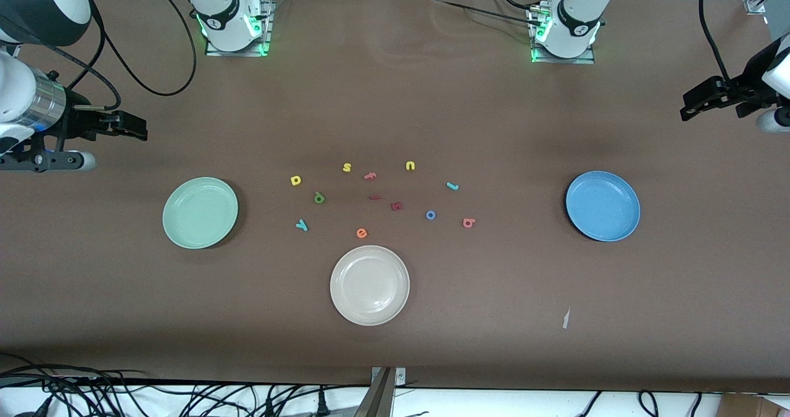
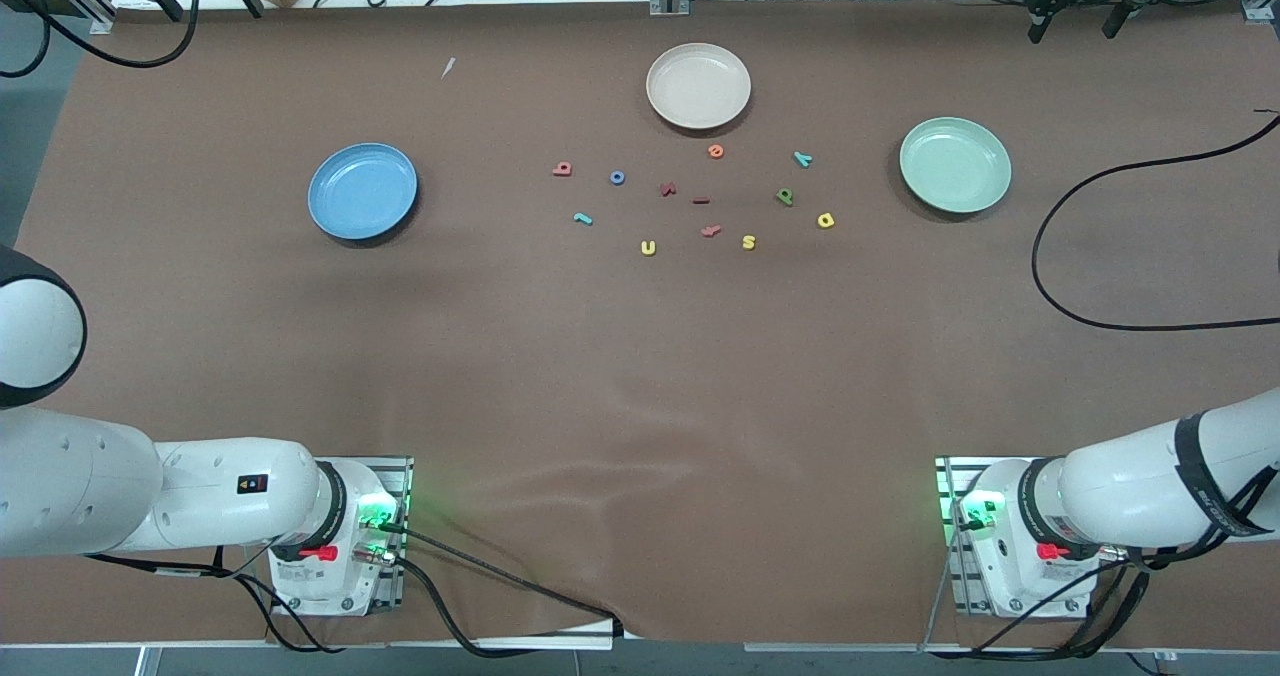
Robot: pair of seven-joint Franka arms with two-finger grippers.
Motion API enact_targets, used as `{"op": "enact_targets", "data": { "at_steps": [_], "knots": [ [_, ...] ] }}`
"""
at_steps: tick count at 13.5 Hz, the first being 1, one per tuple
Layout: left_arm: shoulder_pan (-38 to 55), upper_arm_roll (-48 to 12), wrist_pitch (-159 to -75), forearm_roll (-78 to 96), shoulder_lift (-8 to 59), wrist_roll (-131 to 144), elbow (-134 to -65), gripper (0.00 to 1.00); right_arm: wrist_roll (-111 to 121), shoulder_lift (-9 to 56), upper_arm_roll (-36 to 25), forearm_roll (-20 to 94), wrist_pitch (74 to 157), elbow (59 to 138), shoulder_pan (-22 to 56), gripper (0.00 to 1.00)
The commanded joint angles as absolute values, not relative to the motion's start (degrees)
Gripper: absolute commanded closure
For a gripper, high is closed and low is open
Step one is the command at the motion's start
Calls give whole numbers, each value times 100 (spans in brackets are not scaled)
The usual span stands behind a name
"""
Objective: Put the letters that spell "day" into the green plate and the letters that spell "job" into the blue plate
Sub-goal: 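Reach the right gripper toward the yellow letter a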
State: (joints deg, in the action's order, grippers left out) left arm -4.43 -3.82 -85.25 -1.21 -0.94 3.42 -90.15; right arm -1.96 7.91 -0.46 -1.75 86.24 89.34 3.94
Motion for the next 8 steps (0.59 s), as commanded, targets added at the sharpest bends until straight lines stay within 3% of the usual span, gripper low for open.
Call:
{"op": "enact_targets", "data": {
  "at_steps": [1,8],
  "knots": [
    [-483,-378,-8473,-53,-9,290,-8842,0,-176,756,-26,-53,8727,8974,360,0],
    [-501,-378,-8429,-44,0,352,-8842,0,-202,984,97,61,8693,8877,816,0]
  ]
}}
